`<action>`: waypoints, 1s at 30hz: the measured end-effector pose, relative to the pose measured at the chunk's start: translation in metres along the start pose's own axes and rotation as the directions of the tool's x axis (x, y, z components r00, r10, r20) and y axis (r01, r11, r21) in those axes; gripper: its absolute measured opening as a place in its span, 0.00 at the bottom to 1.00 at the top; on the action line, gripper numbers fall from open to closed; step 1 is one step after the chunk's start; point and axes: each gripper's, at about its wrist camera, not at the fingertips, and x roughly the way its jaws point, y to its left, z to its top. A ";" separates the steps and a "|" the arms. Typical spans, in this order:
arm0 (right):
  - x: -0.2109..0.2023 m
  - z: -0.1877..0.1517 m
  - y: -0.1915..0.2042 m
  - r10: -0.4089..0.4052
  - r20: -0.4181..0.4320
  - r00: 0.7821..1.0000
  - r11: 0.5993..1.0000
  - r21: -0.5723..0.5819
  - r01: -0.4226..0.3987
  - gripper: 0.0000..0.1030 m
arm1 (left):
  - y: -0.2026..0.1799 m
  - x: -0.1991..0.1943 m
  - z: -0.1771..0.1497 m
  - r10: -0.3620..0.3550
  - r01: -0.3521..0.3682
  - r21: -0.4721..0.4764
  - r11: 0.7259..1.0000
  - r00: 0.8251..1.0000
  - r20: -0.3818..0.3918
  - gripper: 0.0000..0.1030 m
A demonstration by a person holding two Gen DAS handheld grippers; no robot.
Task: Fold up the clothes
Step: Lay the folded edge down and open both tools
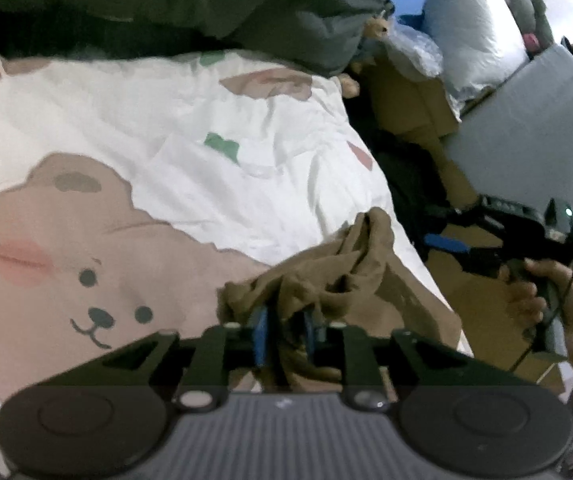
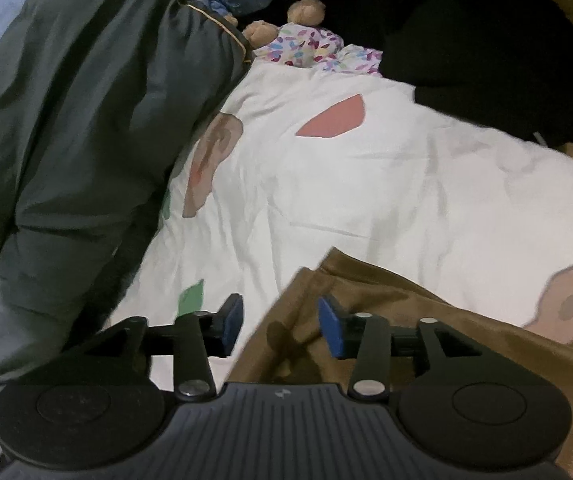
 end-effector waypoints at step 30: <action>-0.167 -0.122 -0.006 -0.147 -0.053 0.988 0.938 -0.324 0.122 0.96 | -0.108 -0.066 -0.066 -0.003 0.027 0.352 0.936 0.998 -0.066 1.00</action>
